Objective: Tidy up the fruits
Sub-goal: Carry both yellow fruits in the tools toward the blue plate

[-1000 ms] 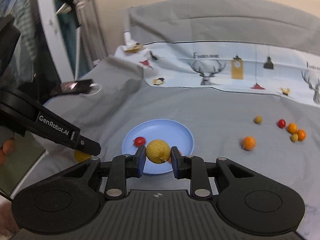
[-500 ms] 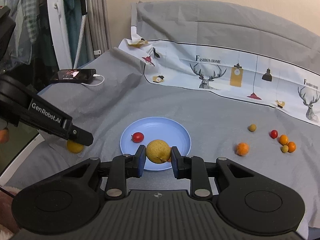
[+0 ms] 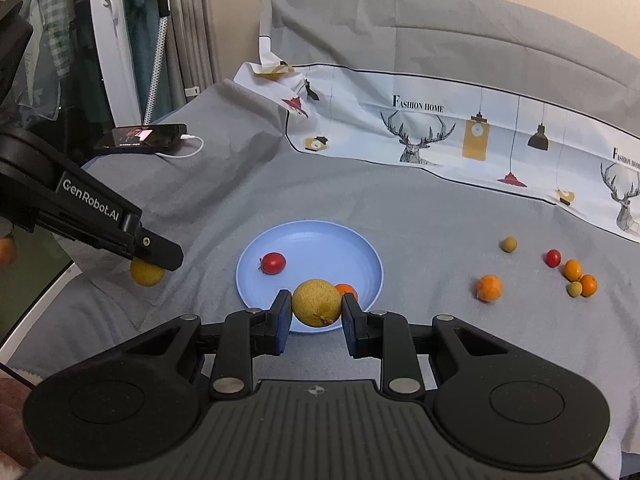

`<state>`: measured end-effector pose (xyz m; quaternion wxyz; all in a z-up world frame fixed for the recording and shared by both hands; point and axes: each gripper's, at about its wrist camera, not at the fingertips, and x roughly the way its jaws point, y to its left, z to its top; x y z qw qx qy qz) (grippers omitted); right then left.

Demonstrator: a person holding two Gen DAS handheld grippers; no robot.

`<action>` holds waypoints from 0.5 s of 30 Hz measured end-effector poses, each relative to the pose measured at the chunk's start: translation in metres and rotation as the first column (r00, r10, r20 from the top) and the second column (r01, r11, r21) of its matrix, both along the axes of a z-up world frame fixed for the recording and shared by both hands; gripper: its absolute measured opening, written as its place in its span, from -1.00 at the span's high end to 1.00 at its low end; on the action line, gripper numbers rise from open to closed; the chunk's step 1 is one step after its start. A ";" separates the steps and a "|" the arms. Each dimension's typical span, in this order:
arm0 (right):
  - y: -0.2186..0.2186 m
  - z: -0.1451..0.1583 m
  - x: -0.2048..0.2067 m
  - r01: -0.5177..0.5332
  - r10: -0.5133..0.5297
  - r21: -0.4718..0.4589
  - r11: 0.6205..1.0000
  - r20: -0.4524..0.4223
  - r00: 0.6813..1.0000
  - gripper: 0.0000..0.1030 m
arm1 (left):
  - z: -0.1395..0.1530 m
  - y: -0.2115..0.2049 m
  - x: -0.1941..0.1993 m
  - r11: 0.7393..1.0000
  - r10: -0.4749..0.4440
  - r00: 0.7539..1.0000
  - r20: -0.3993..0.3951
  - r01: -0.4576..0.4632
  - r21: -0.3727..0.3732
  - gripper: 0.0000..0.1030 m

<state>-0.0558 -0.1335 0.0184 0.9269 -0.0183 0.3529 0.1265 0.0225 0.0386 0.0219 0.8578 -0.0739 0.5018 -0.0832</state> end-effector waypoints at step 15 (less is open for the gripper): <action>-0.002 -0.030 0.054 0.028 -0.028 0.004 1.000 -0.035 0.999 0.45 | -0.026 -0.015 0.073 0.998 0.005 0.999 -0.033 -0.003 0.057 0.50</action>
